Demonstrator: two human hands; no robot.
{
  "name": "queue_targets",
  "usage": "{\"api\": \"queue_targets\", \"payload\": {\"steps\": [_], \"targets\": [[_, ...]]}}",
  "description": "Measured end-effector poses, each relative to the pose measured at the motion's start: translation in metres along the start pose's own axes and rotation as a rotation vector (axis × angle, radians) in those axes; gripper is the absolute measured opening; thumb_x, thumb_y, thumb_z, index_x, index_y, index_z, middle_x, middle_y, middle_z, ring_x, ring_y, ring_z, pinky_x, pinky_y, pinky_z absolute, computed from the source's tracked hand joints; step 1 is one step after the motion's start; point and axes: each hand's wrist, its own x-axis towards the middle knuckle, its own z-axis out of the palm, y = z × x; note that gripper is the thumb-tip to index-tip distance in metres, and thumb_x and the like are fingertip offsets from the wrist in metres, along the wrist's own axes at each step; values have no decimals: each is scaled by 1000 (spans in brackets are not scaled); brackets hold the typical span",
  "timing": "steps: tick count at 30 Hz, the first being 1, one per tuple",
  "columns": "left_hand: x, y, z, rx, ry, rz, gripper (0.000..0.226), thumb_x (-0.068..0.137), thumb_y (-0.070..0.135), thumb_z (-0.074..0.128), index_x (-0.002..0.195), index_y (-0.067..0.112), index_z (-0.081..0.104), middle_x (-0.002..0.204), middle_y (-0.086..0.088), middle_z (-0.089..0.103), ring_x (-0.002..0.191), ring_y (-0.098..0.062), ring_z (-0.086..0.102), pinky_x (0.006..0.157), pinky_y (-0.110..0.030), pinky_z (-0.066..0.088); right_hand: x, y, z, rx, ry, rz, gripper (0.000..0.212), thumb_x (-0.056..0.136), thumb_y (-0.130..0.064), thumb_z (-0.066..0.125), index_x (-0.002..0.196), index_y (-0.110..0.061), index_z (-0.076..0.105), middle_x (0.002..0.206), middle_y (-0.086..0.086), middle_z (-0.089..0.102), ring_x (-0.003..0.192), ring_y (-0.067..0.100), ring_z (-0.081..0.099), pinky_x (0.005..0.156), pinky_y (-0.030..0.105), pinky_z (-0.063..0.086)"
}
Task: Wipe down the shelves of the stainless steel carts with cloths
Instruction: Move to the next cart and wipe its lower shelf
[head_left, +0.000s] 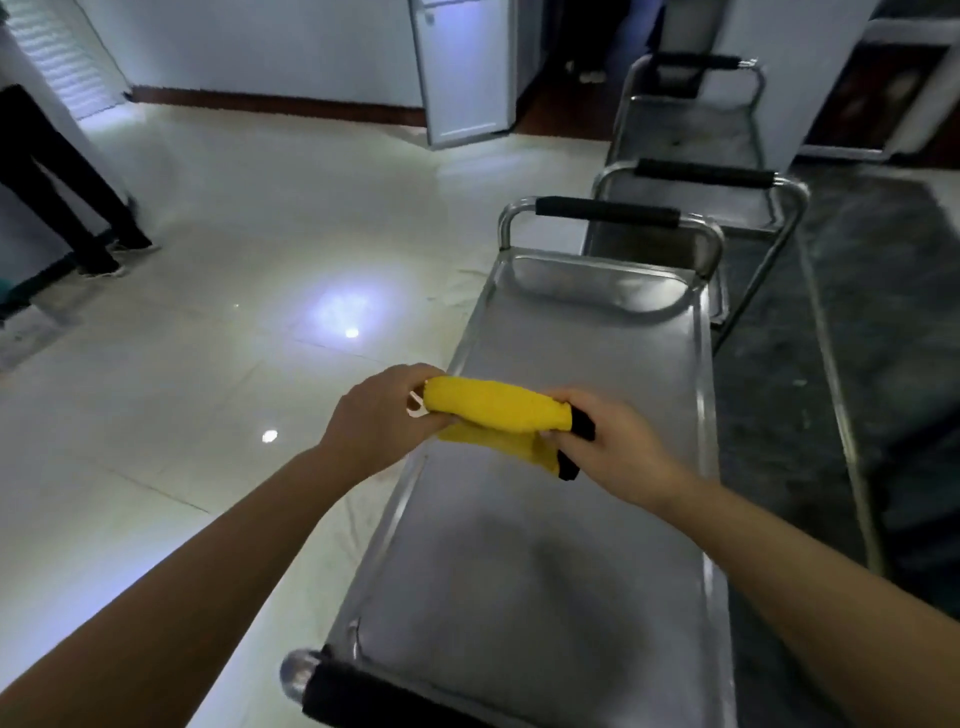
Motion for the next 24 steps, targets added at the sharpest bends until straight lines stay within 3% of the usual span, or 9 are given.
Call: {"api": "queue_targets", "payload": {"steps": [2, 4, 6, 9, 12, 15, 20, 22, 24], "targets": [[8, -14, -1, -57, -38, -62, 31, 80, 42, 72, 105, 24, 67, 87, 5, 68, 75, -14, 64, 72, -33, 52, 0, -14, 11, -30, 10, 31, 26, 86, -7, 62, 112, -14, 63, 102, 1, 66, 94, 19, 61, 82, 34, 48], [13, -21, -4, -307, -185, -187, 29, 85, 36, 69, 110, 22, 66, 83, 3, 72, 72, -15, 69, 76, -35, 56, 0, -25, 16, -54, 19, 54, 27, 88, -8, 61, 114, -15, 63, 104, -3, 65, 95, 15, 59, 83, 29, 45], [14, -23, -6, -652, -359, -340, 31, 89, 31, 66, 119, 22, 63, 93, -2, 75, 80, -19, 73, 85, -42, 57, 1, -34, 18, -90, 38, 62, 27, 88, -8, 61, 113, -16, 63, 103, -6, 63, 95, 13, 57, 83, 27, 44], [8, -24, -9, -917, -481, -525, 28, 94, 36, 54, 118, 24, 62, 114, -6, 70, 92, -29, 72, 96, -51, 50, 2, -45, 21, -161, 63, 34, 28, 86, -7, 61, 112, -17, 65, 101, -6, 65, 94, 13, 58, 80, 20, 41], [-2, -25, -17, -1216, -400, -698, 40, 93, 42, 50, 119, 13, 59, 118, -18, 67, 95, -40, 70, 91, -56, 51, 7, -52, 30, -231, 28, -18, 34, 86, -11, 64, 120, -15, 63, 111, 3, 66, 101, 19, 58, 83, 19, 39], [-9, -28, -30, -1236, -256, -780, 61, 82, 55, 65, 123, 12, 54, 122, -16, 61, 99, -37, 68, 78, -49, 58, 17, -61, 51, -275, -51, -134, 34, 87, -17, 66, 120, -14, 63, 111, 7, 65, 100, 26, 61, 86, 35, 47], [-31, -64, -60, -1196, 31, -719, 44, 86, 11, 69, 128, 5, 54, 125, -19, 60, 101, -32, 64, 69, -39, 56, 43, -79, 111, -161, -45, -176, 42, 77, -8, 73, 118, -15, 65, 109, 8, 67, 98, 29, 64, 85, 41, 51], [-37, -91, -83, -1212, 79, -678, 43, 85, 9, 70, 126, 9, 57, 121, -14, 63, 102, -31, 65, 72, -39, 57, 60, -88, 135, -64, -55, -152, 50, 74, -15, 77, 121, -25, 62, 114, 4, 64, 103, 23, 62, 89, 42, 49], [-41, -123, -109, -1217, 117, -623, 39, 83, 10, 72, 120, 16, 61, 115, -7, 66, 99, -26, 66, 67, -34, 57, 79, -102, 162, 39, -140, -47, 64, 69, -43, 78, 124, -52, 47, 127, -7, 55, 114, 12, 54, 96, 37, 46]]}}
